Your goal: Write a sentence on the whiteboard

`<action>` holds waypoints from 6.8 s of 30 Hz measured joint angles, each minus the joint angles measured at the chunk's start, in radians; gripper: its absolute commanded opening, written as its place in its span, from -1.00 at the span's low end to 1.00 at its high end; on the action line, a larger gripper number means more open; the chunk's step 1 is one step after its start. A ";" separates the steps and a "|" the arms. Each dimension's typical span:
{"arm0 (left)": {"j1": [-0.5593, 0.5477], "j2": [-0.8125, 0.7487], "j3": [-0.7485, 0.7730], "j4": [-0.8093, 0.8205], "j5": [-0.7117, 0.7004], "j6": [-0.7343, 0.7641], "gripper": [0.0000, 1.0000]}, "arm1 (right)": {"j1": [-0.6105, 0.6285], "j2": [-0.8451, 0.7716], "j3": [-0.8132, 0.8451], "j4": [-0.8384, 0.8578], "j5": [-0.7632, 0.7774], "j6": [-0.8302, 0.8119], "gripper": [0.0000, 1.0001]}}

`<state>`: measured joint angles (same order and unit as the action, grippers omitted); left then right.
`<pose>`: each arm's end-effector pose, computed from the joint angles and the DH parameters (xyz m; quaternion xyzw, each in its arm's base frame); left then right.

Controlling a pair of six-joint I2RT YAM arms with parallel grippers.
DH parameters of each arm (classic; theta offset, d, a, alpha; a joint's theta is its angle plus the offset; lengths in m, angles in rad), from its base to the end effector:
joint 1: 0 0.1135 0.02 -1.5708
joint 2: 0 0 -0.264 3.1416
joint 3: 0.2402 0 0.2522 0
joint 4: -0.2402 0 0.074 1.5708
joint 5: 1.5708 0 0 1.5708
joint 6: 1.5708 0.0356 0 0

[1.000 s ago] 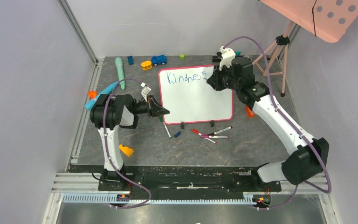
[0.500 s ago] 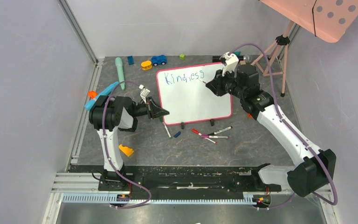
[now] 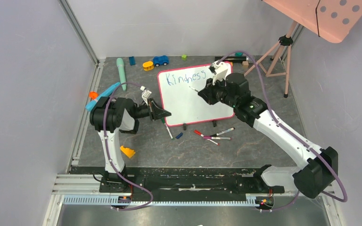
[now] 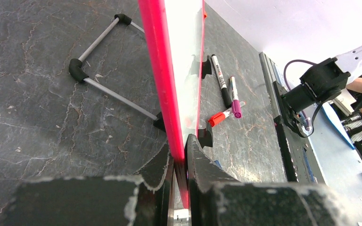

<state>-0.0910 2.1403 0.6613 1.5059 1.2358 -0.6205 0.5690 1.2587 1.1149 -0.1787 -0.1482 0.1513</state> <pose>0.3258 -0.0635 0.0997 0.2519 0.6574 -0.5822 0.4067 0.2445 0.1626 0.3544 -0.2101 0.7827 0.2616 0.5242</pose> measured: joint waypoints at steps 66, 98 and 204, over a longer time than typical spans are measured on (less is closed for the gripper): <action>-0.003 -0.023 -0.061 0.013 -0.090 0.003 -0.96 | 0.201 0.336 0.241 -0.011 0.278 -0.068 -1.00; -0.003 0.009 -0.022 0.014 -0.063 -0.056 -0.92 | 0.201 0.425 0.327 -0.100 0.277 -0.095 -1.00; -0.006 -0.007 -0.007 -0.004 -0.023 0.014 -0.94 | 0.199 0.425 0.287 -0.113 0.343 -0.085 -1.00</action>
<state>-0.0967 2.1330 0.6540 1.5017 1.2133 -0.6060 0.7677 1.6840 1.4017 -0.2913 0.1947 0.0662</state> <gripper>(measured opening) 0.143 0.112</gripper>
